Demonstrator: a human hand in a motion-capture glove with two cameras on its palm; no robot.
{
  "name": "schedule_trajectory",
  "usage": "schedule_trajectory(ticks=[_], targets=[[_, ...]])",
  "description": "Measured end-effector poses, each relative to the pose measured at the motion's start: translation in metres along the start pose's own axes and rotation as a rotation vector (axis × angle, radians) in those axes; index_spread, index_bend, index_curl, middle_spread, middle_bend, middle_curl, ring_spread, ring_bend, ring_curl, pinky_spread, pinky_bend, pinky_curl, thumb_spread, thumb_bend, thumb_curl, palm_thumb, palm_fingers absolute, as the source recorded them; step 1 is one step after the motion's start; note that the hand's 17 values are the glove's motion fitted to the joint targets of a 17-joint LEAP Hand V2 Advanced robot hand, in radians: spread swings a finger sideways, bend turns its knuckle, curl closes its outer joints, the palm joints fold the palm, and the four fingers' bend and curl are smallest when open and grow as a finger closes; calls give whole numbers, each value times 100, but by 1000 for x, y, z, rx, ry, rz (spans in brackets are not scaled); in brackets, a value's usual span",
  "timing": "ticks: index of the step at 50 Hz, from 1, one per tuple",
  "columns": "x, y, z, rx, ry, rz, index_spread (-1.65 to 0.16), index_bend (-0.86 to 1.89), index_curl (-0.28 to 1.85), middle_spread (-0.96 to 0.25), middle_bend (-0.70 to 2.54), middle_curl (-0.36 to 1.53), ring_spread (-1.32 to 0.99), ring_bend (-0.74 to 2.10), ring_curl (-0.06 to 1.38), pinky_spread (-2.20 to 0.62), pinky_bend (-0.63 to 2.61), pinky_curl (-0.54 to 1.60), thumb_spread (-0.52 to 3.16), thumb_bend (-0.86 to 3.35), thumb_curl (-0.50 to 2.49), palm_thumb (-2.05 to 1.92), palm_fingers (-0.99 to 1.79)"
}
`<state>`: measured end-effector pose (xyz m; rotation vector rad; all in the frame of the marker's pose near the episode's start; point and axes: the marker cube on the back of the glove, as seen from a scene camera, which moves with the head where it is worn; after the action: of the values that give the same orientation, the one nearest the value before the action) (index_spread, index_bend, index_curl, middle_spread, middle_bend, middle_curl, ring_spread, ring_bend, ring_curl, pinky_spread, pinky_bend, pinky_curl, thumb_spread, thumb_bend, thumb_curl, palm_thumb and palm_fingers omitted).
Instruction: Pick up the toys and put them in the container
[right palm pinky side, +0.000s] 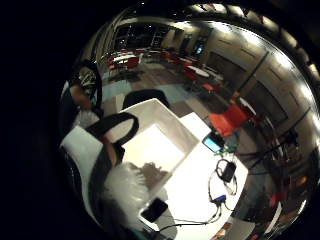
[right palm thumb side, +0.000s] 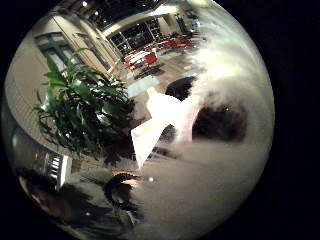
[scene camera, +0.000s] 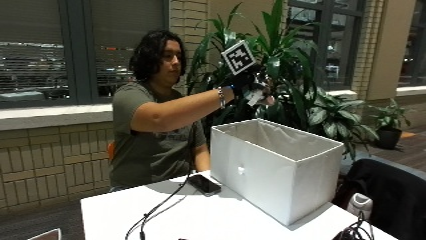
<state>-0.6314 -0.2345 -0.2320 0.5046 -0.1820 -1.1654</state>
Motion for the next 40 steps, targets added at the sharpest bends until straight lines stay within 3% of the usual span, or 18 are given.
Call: schedule_trajectory(ticks=[5, 6, 7, 8, 11, 13, 19, 24, 40], targets=[[-5, 2, 7, -128, -26, 65, -42, 53, 82, -40, 82, 71, -37, 115, 52, -40, 105, 45, 121, -7, 51, 6, 104], [-4, 5, 8, -170, -21, 95, -42, 47, 80, -38, 64, 66, -36, 111, 50, -40, 109, 45, 118, -16, 45, -11, 79], [-2, 9, 9, -213, -17, 109, -41, 49, 84, -37, 60, 66, -36, 114, 53, -39, 110, 47, 116, -15, 44, -13, 74], [0, 15, 9, -253, -8, 107, -40, 42, 82, -35, 46, 62, -35, 110, 52, -35, 116, 50, 107, -17, 43, -17, 43], [14, 36, 7, -324, 43, 101, -38, 24, 79, -26, 33, 59, -28, 98, 52, -24, 127, 55, 95, -17, 40, -20, -11], [20, 54, 0, -330, 32, 91, -37, 12, 73, -22, 32, 56, -24, 85, 47, -18, 124, 51, 89, -16, 38, -21, -24], [29, 122, -32, -310, 7, 18, -37, 10, 56, -14, 22, 50, -21, 74, 36, -7, 117, 43, 82, -15, 33, -20, -12], [63, 194, -43, -306, 264, 146, -37, 13, 51, -15, 32, 51, -21, 78, 34, -3, 105, 39, 80, -14, 29, -19, 0], [31, 412, -47, -530, 84, 379, -37, 17, 45, -14, 32, 48, -22, 82, 34, 2, 94, 34, 79, -13, 22, -18, 2]])
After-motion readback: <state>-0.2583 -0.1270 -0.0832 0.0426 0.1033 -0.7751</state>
